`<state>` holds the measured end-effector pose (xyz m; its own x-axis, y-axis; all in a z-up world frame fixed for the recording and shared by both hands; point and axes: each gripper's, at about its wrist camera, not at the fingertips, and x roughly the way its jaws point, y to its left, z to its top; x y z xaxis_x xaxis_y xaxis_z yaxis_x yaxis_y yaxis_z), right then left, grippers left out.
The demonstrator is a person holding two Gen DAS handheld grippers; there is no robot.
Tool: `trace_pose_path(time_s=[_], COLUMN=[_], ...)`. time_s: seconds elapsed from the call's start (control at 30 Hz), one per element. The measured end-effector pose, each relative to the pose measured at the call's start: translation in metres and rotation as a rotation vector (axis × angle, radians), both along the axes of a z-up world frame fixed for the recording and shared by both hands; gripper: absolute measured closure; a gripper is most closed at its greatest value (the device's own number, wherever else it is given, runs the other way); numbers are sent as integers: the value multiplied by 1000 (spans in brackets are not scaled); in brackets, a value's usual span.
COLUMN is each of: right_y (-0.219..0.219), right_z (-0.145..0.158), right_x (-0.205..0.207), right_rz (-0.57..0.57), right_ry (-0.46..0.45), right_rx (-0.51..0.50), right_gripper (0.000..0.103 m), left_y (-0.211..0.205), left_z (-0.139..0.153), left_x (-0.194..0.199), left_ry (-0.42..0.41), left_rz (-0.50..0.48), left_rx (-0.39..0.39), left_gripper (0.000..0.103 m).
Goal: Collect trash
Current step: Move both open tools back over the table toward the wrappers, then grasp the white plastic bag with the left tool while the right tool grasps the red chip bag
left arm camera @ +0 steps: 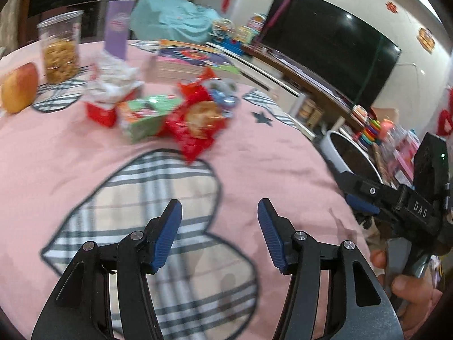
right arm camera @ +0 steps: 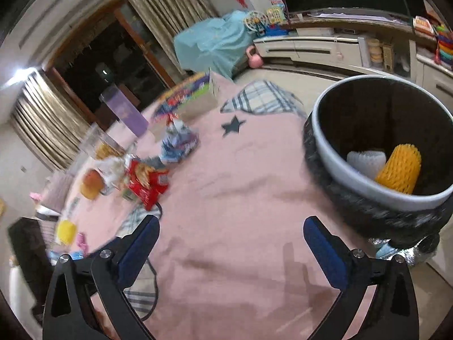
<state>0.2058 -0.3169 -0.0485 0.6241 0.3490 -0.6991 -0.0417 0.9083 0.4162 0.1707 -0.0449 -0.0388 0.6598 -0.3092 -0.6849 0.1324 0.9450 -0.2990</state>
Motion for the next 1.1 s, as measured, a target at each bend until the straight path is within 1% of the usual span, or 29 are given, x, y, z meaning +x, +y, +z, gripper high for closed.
trace_pose_path(time_s=[0.07,0.13,0.3,0.33,0.43,0.47,0.6,0.67,0.8,0.97,1.03,1.1], right_y=[14,26,52,56,72,77,91,95,105,112,114,117], right_z=[-6,-9,-17,-18,-20,-21,-25,-27,-29,-36,-37,-38], right_x=[4,5,10,13,22,25,38,44,57,75,80,87], right_rz=[40,43,81,86,108,116,121,120,127,130,129,131], right_ry=[3,-2,-13,-10,-6,-2,5,6,12,26,30,31], right_rx=[39,18,33,34,54,63,92,110,138,168,179,181], right_gripper=[1,1,1,2,9,10,11,16,18,23,24,28], left_y=[14,27,60,63,75,78,92,98,108,112,112,112], left_z=[-1,-2,-6,-5,-5,-4,1,4,12,20,20,16], left_x=[-2,-4,-3,-2,4,6,24,35,57,89,100,112], left_ry=[0,0,2,2,-7,-10,-21,-30,-42,-50,-57,-51], left_rz=[28,50,105,110,125,128,140,146,152,143,139,138], left_rx=[0,-3,-7,-8,0,2,0,2,-7,-15,-4,8], left_gripper=[46,46,46,46,45,45,42,41,39,38,37,37])
